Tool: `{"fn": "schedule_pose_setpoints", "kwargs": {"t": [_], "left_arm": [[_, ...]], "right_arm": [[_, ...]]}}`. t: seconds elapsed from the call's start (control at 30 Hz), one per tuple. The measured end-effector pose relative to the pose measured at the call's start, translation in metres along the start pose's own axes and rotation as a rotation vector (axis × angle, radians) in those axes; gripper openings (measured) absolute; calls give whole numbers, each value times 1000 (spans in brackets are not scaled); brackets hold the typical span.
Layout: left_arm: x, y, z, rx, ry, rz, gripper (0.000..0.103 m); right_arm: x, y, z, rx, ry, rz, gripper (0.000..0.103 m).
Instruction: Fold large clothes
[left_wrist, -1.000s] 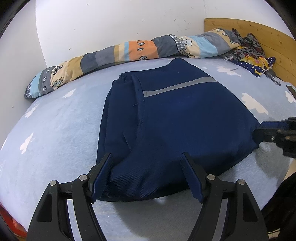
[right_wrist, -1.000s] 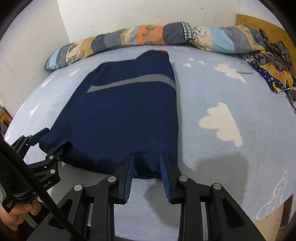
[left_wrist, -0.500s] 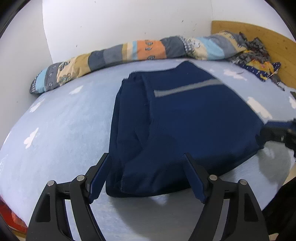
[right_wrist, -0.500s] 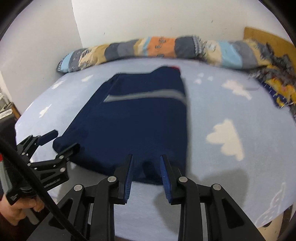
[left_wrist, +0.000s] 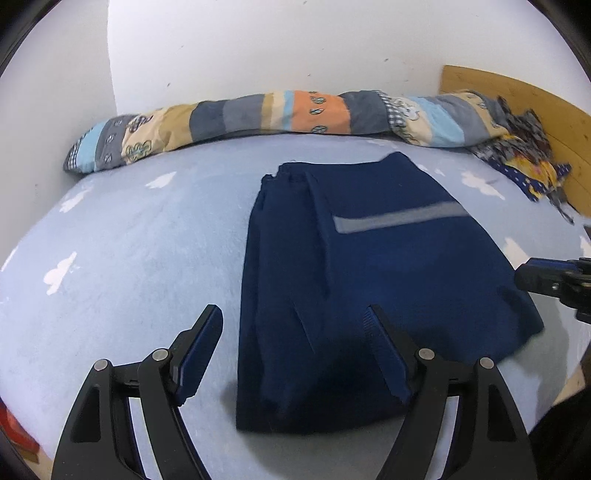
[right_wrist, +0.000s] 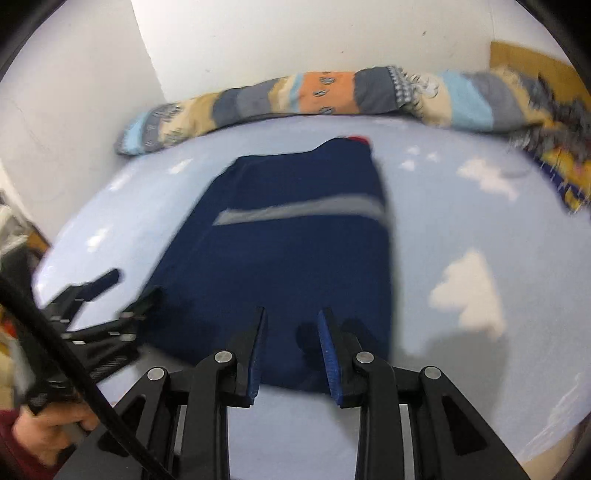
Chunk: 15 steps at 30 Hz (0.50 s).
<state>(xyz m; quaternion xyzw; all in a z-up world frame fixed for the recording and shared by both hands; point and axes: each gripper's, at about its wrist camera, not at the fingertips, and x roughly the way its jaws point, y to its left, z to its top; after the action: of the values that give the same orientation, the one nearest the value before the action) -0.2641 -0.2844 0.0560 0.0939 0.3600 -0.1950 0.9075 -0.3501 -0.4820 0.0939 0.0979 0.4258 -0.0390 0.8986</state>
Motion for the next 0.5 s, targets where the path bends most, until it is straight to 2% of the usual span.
{"fn": "schedule_pose_setpoints", "kwargs": {"t": [0.13,0.23,0.33,0.4,0.43,0.47,0.5], "left_arm": [[31,0,2,8,73,14,78],[41,2,-3,-9,101,-5,78],[28,6,3,-28,58,-12,78],[18,16,9,-71,25,-32,78],[15,24,12,-97,23,-41,78],[13,29,12,-113,23,-44,78],[14,36,12,-136,34,-39,78]], "right_arm": [[43,-16,26,15,95,-47,31],[76,-20,23,8,192,-32,32],[71,-21,29,24,179,-7,32],[50,-33,33,104,106,89,32],[39,-40,35,129,76,99,32],[33,-44,35,142,59,94,38],[27,-52,34,162,52,87,49]]}}
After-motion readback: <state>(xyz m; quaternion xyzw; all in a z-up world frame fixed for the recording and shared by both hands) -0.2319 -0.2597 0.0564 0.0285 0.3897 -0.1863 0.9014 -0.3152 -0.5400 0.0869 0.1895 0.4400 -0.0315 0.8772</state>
